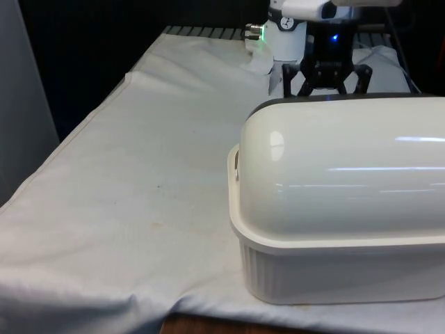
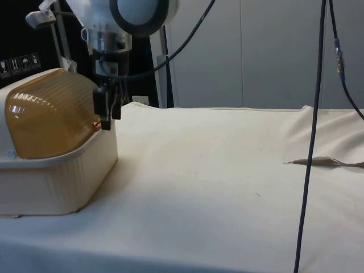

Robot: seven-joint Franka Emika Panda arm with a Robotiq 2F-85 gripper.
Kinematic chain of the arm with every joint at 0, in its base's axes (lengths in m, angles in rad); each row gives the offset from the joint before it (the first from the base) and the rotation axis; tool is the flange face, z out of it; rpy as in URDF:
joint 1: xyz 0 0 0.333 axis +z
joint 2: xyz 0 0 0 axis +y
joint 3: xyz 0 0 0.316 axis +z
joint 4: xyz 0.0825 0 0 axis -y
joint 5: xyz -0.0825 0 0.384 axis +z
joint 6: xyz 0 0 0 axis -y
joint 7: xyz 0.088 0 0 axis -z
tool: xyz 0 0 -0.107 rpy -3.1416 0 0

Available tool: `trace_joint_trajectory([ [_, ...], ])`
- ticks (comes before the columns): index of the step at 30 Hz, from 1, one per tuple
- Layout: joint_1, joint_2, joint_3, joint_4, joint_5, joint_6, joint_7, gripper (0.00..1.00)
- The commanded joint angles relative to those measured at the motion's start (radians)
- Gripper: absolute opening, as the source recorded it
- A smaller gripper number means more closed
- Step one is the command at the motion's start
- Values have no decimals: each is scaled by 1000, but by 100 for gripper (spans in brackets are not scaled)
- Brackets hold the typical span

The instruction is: Open the lid, then close it.

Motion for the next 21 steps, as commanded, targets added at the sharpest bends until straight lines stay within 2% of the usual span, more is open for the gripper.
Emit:
trace_joint_trajectory([
  [1,-4,2,6,-2,11,13,-7,70],
  [3,0,0,0,0,0,0,0,60],
  [4,-4,2,6,-2,11,13,-7,60],
  [5,-4,2,6,-2,11,13,-7,50],
  [11,-4,3,6,-2,10,14,-6,20],
  [12,0,2,0,0,0,1,0,15],
  [13,-4,3,7,-1,12,14,-6,11],
  [15,-4,3,11,0,19,14,-7,0],
  [20,-8,2,24,0,46,15,-17,0],
  [21,1,2,9,2,21,4,-1,0],
])
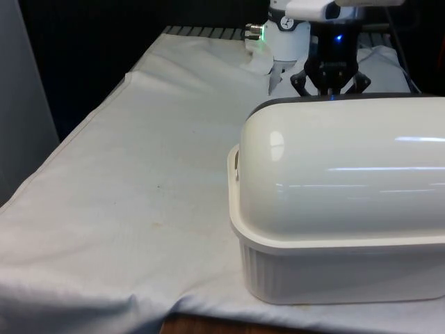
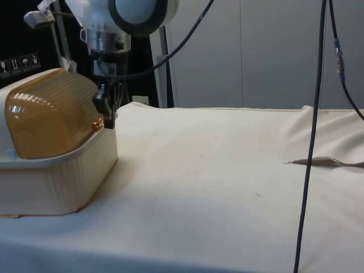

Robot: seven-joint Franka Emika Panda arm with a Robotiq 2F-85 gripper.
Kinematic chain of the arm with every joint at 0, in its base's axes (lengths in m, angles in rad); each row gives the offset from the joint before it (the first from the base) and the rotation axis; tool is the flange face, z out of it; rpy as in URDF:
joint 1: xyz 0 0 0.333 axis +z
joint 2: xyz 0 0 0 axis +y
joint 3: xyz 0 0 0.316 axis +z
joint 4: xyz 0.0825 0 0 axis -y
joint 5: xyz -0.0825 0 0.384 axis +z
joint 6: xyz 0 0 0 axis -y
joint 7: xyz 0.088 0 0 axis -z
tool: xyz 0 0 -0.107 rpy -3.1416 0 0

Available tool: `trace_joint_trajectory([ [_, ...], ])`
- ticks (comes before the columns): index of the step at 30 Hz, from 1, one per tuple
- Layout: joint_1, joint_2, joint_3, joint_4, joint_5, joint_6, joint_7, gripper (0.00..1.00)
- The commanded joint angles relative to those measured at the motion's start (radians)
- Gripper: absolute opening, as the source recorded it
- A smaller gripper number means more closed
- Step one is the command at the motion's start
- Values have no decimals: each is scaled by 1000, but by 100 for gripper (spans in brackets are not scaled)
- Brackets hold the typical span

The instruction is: Open the lid, then close it.

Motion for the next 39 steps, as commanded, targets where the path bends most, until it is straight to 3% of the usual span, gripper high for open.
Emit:
trace_joint_trajectory([
  [1,-10,0,17,-2,31,11,-18,0],
  [9,-9,7,19,10,93,8,-62,0],
  [10,0,2,5,4,73,0,-47,0],
  [11,-8,8,19,12,98,8,-66,0],
  [13,-8,12,22,19,107,10,-72,0],
  [19,0,18,11,28,90,0,-58,0],
  [26,-3,30,22,30,106,15,-64,0],
  [29,0,19,12,27,90,0,-57,0],
  [30,-1,27,22,29,105,18,-61,0],
  [37,3,10,18,22,96,44,-56,0],
  [38,2,13,14,27,90,22,-56,0],
  [39,4,8,18,20,96,48,-56,0],
])
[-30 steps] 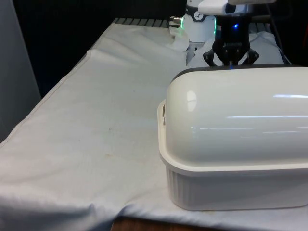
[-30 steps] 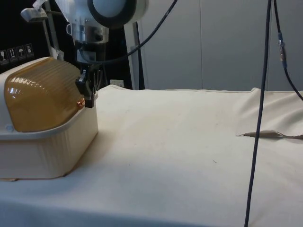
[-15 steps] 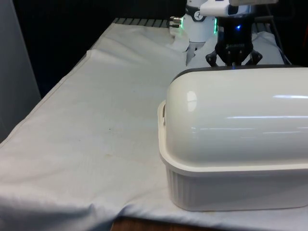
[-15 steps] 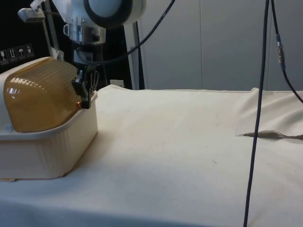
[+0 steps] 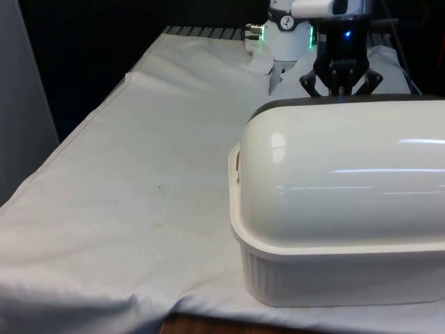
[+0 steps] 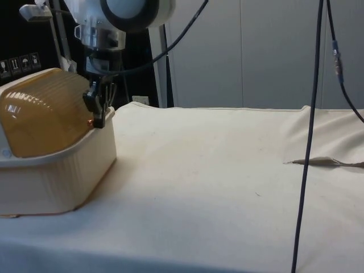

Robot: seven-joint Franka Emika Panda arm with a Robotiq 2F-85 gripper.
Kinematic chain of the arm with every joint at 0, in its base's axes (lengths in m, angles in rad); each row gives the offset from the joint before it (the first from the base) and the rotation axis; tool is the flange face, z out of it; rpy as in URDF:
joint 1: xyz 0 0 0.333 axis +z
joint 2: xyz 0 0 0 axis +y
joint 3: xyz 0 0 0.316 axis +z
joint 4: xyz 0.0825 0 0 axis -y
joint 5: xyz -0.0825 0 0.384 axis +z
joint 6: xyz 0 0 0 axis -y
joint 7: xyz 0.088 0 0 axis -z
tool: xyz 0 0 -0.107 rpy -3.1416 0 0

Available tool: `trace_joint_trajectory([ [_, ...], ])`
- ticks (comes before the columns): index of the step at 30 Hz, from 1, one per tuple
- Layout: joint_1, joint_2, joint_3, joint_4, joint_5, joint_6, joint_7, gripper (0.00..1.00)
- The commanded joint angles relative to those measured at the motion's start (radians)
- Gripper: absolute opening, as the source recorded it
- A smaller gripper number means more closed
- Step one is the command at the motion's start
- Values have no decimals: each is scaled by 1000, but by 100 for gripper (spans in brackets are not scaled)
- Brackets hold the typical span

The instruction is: Open the lid, then close it.

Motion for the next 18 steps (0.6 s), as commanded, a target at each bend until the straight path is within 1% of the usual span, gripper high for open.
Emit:
trace_joint_trajectory([
  [1,1,-6,4,-8,6,28,0,0],
  [7,1,-19,4,-26,5,72,-2,0],
  [8,1,-12,1,-18,0,54,0,0],
  [9,1,-20,5,-29,6,79,-2,0],
  [17,1,-31,7,-54,6,148,-4,0],
  [18,2,-26,3,-49,0,132,0,0],
])
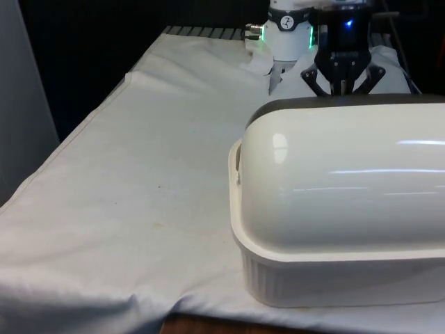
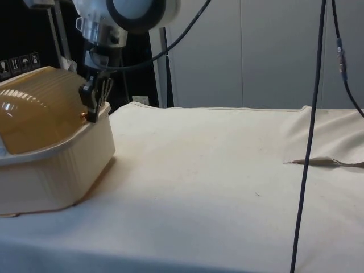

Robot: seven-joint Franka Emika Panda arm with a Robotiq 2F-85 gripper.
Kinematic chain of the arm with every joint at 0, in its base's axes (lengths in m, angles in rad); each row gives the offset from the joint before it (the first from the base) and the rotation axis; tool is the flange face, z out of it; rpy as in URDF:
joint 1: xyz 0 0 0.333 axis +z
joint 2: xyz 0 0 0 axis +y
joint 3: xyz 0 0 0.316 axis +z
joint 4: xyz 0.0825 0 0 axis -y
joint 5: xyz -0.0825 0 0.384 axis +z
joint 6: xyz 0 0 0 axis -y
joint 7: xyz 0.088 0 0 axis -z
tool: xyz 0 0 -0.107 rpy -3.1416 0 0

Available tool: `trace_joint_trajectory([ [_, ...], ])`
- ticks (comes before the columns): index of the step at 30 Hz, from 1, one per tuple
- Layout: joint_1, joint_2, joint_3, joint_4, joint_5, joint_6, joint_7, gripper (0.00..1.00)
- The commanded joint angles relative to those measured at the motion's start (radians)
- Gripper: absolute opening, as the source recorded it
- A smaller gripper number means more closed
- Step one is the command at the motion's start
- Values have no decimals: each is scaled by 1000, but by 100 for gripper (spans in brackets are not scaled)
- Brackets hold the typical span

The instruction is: Open the lid, then close it.

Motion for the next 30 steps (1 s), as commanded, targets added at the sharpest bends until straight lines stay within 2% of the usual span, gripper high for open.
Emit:
trace_joint_trajectory([
  [1,-1,-7,4,-8,6,23,-4,0],
  [8,1,-21,2,-28,2,76,-2,0],
  [18,2,-46,1,-39,-2,107,-8,0],
  [19,1,-42,1,-33,-1,90,-7,0],
  [27,0,-53,6,-41,4,156,-18,0],
  [28,2,-51,1,-37,-1,138,-12,0],
  [30,0,-53,7,-42,5,169,-19,0],
])
